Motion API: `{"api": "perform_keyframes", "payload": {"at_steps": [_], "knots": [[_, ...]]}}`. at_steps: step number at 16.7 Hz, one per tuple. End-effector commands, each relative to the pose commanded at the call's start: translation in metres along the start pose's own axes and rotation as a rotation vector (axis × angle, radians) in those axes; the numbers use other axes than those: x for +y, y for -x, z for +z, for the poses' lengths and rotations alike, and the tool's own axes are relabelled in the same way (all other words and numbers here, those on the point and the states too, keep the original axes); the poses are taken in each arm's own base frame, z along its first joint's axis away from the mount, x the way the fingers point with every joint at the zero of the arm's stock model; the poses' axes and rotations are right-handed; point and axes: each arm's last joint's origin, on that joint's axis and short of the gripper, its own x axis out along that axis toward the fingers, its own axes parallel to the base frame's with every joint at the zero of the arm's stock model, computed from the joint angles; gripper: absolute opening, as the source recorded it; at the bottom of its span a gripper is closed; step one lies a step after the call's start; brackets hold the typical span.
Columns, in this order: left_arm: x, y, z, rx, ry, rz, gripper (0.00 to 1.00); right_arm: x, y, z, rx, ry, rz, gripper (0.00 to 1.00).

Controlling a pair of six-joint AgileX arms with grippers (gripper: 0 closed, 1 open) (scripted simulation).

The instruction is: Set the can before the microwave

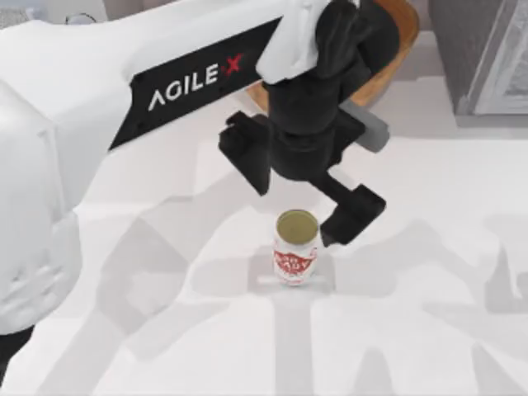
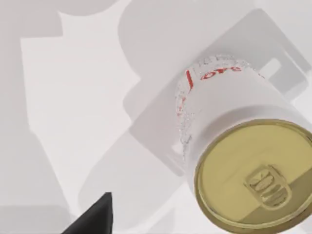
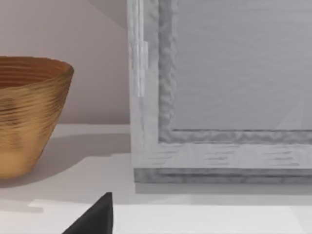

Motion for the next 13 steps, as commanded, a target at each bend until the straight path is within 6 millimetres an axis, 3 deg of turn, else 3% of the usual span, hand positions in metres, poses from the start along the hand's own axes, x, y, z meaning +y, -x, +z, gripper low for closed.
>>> {"api": "perform_keyframes", "payload": {"at_steps": [7, 13], "knots": [[0.002, -0.001, 0.001, 0.001, 0.006, 0.000, 1.00, 0.000, 0.000, 0.000, 0.000, 0.000, 0.000, 1.00], [0.000, -0.047, 0.002, 0.000, 0.003, 0.000, 1.00, 0.000, 0.000, 0.000, 0.000, 0.000, 0.000, 1.00]]}}
